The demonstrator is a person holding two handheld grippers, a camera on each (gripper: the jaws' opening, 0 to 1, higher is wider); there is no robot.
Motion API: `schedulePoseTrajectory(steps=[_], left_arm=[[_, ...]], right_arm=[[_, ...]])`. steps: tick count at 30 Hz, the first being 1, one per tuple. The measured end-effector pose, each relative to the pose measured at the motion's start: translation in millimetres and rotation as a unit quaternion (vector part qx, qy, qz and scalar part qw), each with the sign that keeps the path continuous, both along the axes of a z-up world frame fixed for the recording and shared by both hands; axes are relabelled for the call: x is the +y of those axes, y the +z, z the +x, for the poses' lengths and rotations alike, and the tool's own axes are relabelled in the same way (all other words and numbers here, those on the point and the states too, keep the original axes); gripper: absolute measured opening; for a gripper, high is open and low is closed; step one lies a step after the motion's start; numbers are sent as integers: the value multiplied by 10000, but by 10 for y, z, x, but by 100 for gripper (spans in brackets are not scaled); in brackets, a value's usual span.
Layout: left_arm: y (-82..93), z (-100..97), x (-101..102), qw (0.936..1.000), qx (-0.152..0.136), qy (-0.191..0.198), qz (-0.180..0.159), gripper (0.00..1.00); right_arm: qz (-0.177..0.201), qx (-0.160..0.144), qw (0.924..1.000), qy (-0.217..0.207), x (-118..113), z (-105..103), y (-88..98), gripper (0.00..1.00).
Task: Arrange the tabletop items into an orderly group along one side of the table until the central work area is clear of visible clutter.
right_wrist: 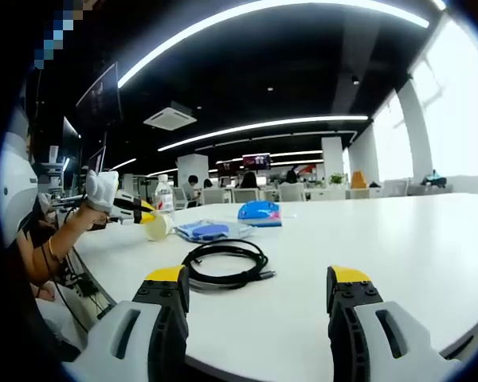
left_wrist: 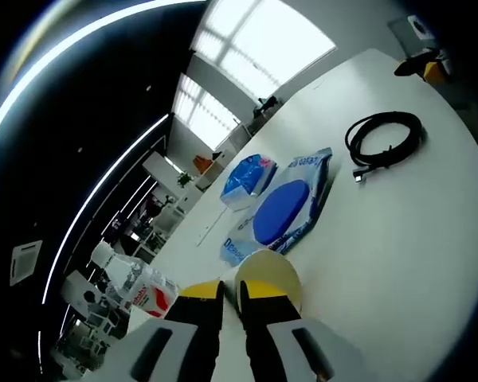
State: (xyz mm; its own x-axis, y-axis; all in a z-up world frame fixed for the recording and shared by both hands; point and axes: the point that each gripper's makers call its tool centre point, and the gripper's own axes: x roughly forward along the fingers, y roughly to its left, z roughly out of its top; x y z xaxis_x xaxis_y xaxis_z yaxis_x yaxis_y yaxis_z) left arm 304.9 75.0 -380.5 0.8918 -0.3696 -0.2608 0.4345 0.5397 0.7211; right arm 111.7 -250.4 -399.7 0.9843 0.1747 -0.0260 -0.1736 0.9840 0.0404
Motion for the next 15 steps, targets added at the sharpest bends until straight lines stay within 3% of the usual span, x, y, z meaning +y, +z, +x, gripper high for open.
schedulePoseTrajectory(steps=[15], left_arm=[[152,67,79,9997,50,-159,182,1]], right_arm=[[-14,-57,10000,21,-7,9,46,67]])
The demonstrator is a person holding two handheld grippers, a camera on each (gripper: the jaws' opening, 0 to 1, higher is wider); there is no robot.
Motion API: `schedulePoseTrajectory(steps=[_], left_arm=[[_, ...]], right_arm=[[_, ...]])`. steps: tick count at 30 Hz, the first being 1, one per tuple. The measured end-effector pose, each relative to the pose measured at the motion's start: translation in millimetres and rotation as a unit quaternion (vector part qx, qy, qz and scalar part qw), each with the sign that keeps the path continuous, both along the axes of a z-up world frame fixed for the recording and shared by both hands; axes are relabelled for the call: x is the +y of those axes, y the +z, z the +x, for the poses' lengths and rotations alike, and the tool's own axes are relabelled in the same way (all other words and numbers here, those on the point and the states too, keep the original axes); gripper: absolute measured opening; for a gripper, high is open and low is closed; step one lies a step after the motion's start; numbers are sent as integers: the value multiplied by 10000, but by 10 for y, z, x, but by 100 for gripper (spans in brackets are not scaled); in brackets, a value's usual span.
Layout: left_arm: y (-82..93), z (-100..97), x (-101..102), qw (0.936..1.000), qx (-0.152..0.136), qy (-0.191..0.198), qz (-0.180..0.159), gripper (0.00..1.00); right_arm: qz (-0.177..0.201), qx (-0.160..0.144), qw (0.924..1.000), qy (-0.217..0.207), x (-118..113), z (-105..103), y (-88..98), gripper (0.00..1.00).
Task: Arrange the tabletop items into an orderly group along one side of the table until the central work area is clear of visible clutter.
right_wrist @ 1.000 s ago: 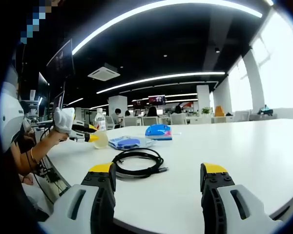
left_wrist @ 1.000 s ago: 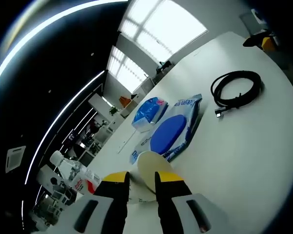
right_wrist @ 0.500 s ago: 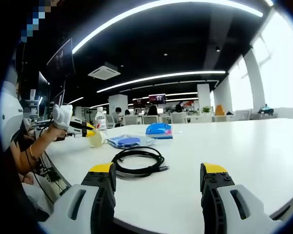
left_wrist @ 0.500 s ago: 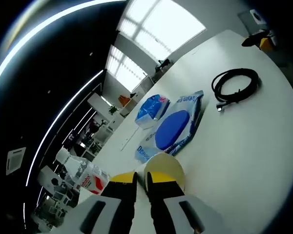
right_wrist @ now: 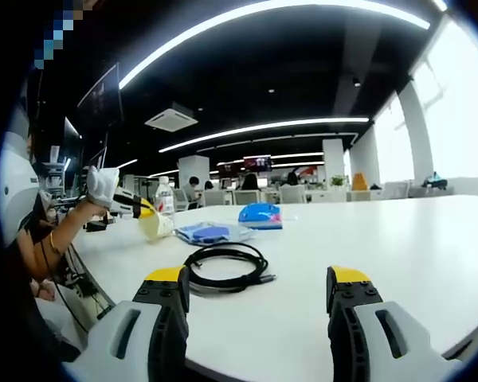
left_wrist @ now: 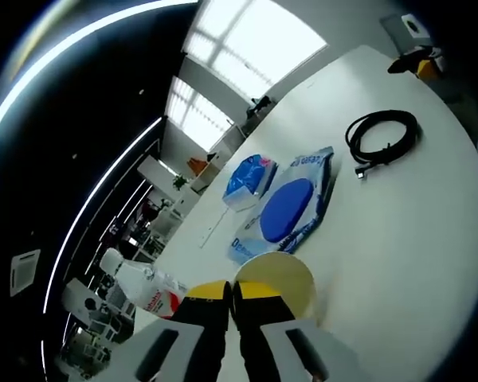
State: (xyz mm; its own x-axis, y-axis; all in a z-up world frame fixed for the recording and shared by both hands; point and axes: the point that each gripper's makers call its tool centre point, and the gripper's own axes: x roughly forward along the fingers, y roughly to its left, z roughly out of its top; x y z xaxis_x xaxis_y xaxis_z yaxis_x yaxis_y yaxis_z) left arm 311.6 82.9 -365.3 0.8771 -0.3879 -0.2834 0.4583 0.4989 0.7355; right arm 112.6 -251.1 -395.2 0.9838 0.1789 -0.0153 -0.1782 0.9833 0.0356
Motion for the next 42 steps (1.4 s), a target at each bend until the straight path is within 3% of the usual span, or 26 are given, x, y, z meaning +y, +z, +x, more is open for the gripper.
schedulePoseTrajectory(steps=[11,26,36,42], left_arm=[[42,65,5,9999,135,-66,32,1],[316,237,16,9992,229,-295,-154,1],[306,400,-36,9965,629,-439,-334,1],[306,465,-46,9946,874,-551,-4,1]], right_arm=[[-8,0,10000,10,4,-1,-2,67],[28,-2,10000,26,12,21,-21,67],[60,-10,10000,59,17,29,-26,67],[67,-22,10000,9,-19,6,-28,67]])
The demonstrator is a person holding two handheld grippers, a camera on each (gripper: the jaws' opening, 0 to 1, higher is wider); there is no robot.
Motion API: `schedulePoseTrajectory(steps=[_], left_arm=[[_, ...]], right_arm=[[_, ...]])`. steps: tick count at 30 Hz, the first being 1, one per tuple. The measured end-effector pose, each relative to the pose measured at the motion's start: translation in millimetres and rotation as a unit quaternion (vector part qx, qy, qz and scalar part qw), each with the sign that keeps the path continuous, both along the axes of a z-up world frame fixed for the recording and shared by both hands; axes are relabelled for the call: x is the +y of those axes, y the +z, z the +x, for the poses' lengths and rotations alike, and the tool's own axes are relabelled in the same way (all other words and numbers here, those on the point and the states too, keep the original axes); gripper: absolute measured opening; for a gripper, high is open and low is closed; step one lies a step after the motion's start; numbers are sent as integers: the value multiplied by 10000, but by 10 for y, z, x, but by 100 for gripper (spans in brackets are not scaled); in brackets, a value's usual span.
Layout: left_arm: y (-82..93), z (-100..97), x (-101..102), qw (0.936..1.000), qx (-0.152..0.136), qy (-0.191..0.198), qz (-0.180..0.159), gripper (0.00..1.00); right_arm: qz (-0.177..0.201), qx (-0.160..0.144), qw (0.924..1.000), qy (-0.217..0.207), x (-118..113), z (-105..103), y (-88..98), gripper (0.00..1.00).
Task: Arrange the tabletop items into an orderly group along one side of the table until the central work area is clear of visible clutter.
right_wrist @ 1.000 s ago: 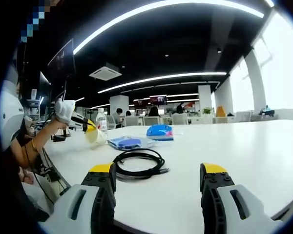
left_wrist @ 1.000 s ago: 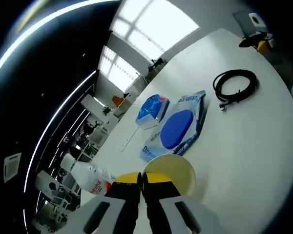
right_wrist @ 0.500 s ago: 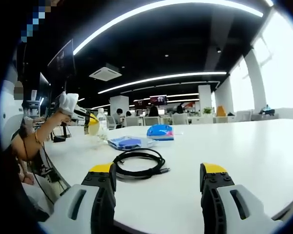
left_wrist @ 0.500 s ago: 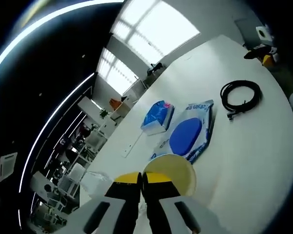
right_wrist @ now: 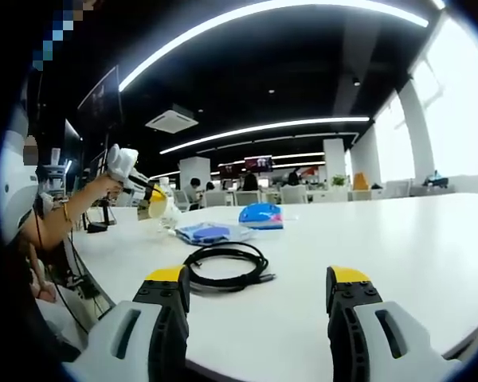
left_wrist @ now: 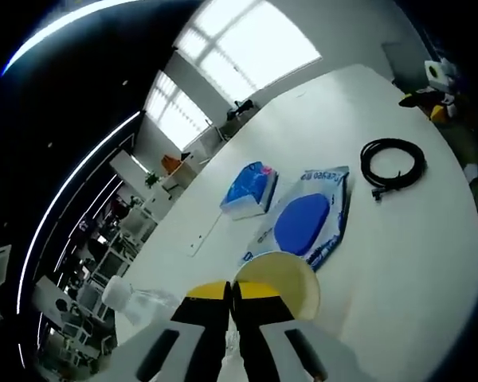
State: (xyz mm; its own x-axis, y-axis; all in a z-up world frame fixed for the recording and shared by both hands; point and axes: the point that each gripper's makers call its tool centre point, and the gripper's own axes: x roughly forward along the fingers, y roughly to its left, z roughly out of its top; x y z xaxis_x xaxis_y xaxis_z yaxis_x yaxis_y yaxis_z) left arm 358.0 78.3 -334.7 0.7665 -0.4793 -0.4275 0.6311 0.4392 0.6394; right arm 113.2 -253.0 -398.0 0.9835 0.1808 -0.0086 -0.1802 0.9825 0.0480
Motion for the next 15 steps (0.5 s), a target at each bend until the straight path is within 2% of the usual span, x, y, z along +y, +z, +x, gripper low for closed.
schedulePoseTrajectory(steps=[9,11,13,15], left_arm=[[23,114,-38,9976,640,-252,62,1],[-44,129,-29,9938,1033,-367,202,1],[-40,211,-24,9930,1123,-334,139,1],[-63,267,-3,9925,1166,-284,242,1]], right_arm=[[14,-12,10000,-14,-25,-14,1,67],[15,-17,10000,-22,-30,-17,0,67],[22,-18,10000,-25,-35,-19,-2,67],[30,-21,10000,-30,-37,-19,-4,67]])
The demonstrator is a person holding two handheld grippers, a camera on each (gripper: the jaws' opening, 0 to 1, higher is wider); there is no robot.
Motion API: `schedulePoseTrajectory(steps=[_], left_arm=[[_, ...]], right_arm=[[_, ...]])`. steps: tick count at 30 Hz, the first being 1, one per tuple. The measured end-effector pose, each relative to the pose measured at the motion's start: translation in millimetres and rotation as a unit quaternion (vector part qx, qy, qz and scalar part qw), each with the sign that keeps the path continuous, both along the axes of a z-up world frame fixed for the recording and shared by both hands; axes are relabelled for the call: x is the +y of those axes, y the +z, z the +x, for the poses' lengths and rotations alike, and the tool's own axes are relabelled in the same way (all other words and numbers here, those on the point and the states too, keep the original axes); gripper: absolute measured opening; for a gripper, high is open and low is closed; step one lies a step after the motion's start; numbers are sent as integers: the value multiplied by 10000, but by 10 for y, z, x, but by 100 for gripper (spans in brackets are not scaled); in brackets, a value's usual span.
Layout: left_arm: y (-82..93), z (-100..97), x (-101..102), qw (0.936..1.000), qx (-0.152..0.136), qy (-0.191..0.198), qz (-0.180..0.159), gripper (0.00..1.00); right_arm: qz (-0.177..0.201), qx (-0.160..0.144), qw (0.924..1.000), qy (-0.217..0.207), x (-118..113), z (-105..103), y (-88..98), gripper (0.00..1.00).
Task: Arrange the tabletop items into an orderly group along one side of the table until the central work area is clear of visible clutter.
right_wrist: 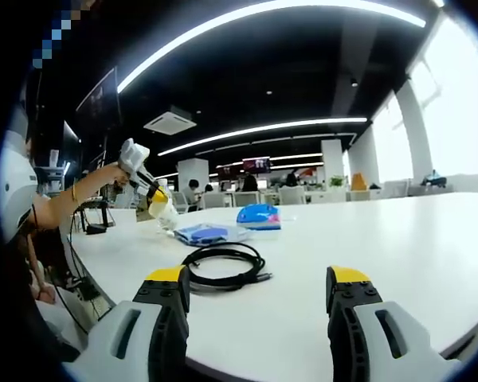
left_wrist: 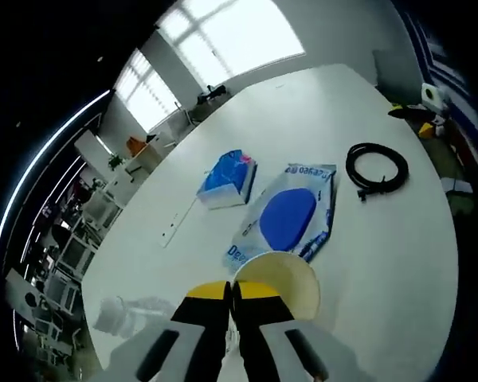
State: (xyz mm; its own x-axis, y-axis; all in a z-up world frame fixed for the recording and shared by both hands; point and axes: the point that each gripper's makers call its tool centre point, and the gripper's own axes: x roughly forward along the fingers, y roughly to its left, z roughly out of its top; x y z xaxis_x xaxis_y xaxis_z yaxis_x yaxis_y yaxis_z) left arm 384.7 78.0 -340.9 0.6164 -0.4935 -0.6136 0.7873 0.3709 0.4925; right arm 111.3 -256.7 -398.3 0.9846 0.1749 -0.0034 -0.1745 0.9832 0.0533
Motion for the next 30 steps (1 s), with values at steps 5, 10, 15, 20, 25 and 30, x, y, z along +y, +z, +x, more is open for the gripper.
schedulePoseTrajectory(steps=[5,10,15,20,25,30], left_arm=[[-9,142,0,9999,87,127,-26,1],[-73,181,-71,9995,281,70,151,1],[-211,199,-95,9960,792,-10,404,1],[-239,248,-131,9941,1010,12,403,1],[-260,327,-78,9912,1237,128,451,1],[-271,345,-99,9904,1172,117,727,1]], right_arm=[[39,9,10000,-4,-5,7,-12,67],[7,-27,10000,14,-3,16,18,67],[21,-61,10000,-14,-35,2,59,67],[-12,-70,9999,-89,-94,-28,72,67],[-13,-42,9999,-143,-125,-47,52,67],[-1,-37,9998,-177,-141,-54,39,67]])
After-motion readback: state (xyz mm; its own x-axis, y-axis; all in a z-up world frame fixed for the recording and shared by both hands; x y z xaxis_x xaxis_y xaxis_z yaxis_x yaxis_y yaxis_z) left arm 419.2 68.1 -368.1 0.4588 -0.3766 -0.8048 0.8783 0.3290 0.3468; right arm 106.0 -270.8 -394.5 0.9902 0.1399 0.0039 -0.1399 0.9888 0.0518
